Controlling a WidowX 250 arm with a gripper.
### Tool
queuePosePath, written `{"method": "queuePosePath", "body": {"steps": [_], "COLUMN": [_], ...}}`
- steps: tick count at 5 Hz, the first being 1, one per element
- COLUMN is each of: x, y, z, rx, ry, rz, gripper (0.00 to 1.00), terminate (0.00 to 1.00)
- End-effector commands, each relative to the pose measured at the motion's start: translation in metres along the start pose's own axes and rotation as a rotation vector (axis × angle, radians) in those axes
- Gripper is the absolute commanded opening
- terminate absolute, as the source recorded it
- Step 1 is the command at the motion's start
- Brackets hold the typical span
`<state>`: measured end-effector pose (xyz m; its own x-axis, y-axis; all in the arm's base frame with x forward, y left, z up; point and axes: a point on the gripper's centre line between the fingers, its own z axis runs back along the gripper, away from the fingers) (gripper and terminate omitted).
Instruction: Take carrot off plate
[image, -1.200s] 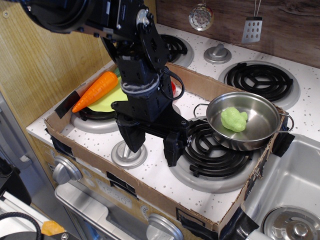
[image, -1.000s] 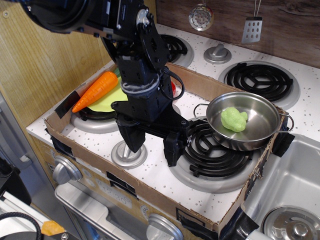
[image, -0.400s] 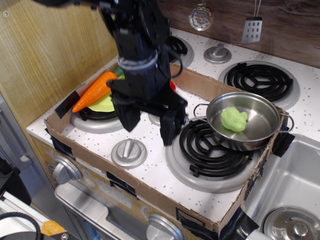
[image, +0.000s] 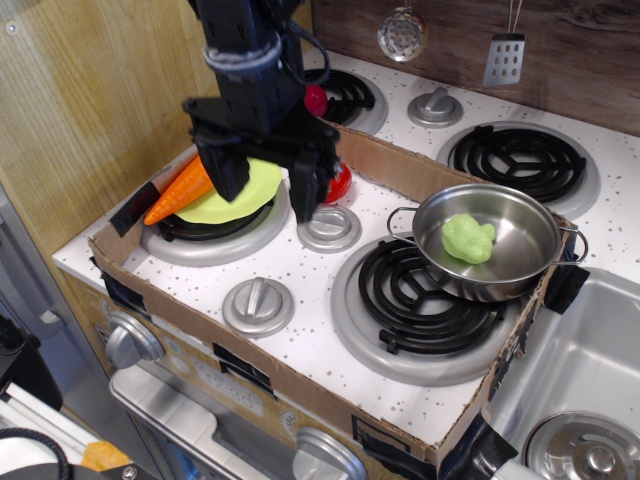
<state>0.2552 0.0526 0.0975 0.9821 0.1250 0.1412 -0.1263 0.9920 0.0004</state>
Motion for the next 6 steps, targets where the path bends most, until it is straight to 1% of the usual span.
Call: {"method": "queuePosePath", "body": {"steps": [1, 2, 3, 4, 5, 6], "x": [0.035, 0.042, 0.059, 0.066, 0.072, 0.070], "y": [0.035, 0.049, 0.062, 0.071, 0.077, 0.080], "z": [-0.003, -0.013, -0.014, -0.023, -0.035, -0.046], "rx": [0.019, 0.049, 0.048, 0.042, 0.019, 0.013], "ry": [-0.069, -0.055, -0.041, -0.055, -0.050, -0.052], "rz": [-0.018, -0.014, -0.035, -0.065, -0.083, -0.074], "gripper": [1.00, 1.00, 1.00, 1.00, 1.00, 1.00], "terminate": [0.00, 0.00, 0.00, 0.00, 0.00, 0.00]}}
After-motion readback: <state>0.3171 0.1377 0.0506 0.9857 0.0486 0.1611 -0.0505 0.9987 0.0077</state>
